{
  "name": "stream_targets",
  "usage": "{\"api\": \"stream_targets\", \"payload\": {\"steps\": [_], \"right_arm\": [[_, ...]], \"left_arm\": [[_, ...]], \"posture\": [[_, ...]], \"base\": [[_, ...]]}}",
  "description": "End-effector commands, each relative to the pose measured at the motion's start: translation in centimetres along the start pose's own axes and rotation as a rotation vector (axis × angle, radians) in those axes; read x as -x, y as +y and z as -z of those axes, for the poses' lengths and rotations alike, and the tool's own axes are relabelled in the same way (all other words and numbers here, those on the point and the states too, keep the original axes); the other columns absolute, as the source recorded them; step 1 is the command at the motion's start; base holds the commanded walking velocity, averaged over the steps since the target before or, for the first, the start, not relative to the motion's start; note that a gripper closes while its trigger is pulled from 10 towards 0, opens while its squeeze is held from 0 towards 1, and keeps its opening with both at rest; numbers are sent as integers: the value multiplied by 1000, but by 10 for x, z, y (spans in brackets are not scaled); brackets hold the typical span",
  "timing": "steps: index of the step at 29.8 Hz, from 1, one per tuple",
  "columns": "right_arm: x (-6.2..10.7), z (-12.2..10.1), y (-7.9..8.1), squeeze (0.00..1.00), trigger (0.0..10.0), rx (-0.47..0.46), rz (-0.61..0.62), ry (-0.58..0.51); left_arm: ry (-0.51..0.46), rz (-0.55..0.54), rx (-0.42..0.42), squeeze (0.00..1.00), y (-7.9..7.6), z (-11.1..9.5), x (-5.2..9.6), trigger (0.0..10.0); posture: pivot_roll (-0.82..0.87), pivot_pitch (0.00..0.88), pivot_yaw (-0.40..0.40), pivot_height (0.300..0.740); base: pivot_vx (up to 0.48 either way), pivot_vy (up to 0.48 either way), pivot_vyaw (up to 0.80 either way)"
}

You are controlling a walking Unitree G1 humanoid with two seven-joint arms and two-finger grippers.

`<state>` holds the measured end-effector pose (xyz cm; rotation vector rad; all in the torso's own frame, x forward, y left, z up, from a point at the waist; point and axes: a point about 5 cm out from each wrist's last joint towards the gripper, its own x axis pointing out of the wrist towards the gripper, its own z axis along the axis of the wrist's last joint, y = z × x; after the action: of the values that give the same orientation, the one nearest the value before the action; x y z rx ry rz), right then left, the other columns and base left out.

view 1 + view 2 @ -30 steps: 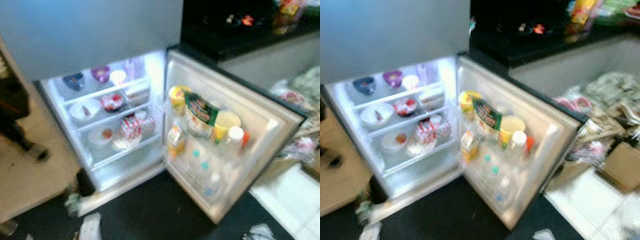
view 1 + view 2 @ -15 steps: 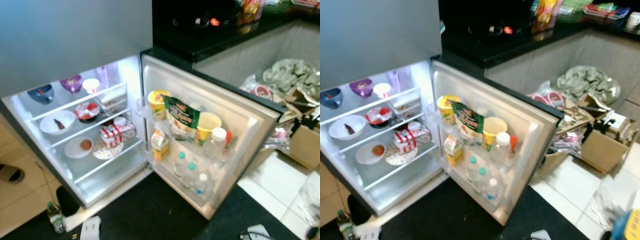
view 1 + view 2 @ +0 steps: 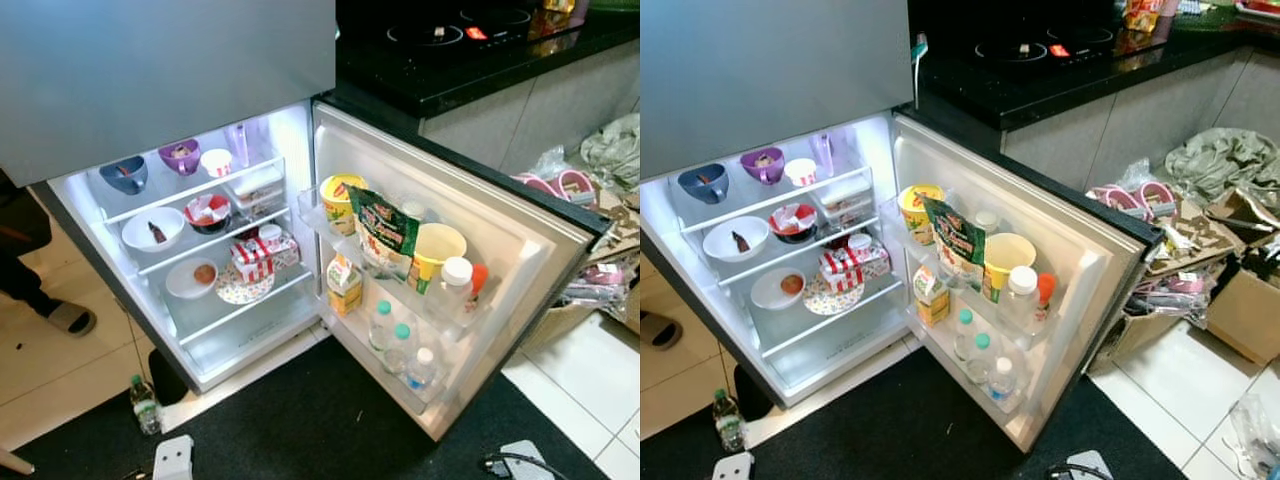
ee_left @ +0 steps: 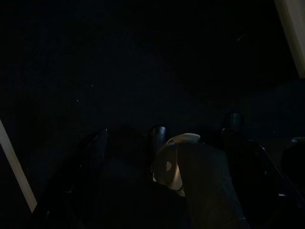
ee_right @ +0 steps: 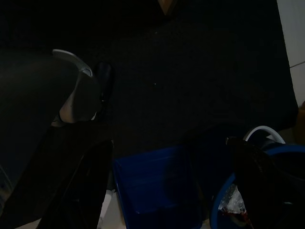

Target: Restocking fridge

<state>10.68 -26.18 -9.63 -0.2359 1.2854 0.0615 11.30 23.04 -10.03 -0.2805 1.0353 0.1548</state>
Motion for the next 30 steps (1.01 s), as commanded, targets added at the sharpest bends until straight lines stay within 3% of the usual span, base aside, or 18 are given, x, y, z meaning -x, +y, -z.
{"api": "stream_targets", "payload": {"steps": [1, 5, 11, 25, 30], "right_arm": [[0, 1, 1, 0, 10000, -17, 2, 1], [0, 2, 1, 0, 10000, -17, 2, 5], [0, 3, 2, 0, 10000, -16, 2, 8], [1, 7, -5, 0, 10000, -34, 44, 26], [6, 16, -25, 0, 10000, -123, 136, 46]], "left_arm": [[-5, -18, 0, 0, 6, -1, 2, 10000], [15, 12, -40, 0, 2, 2, 1, 10000], [9, 9, -12, 0, 2, 2, 1, 10000], [7, -1, 8, 0, 2, 4, 2, 10000], [10, -4, 12, 0, 1, 6, 1, 10000]], "posture": [[-47, 0, 15, 740], [-45, 0, 18, 740], [-45, 0, 18, 740], [-46, 0, 17, 740], [-49, 0, 7, 740]], "base": [[0, 0, 0], [0, -360, 0], [0, -480, 0], [0, 0, 0], [0, 0, 0]]}}
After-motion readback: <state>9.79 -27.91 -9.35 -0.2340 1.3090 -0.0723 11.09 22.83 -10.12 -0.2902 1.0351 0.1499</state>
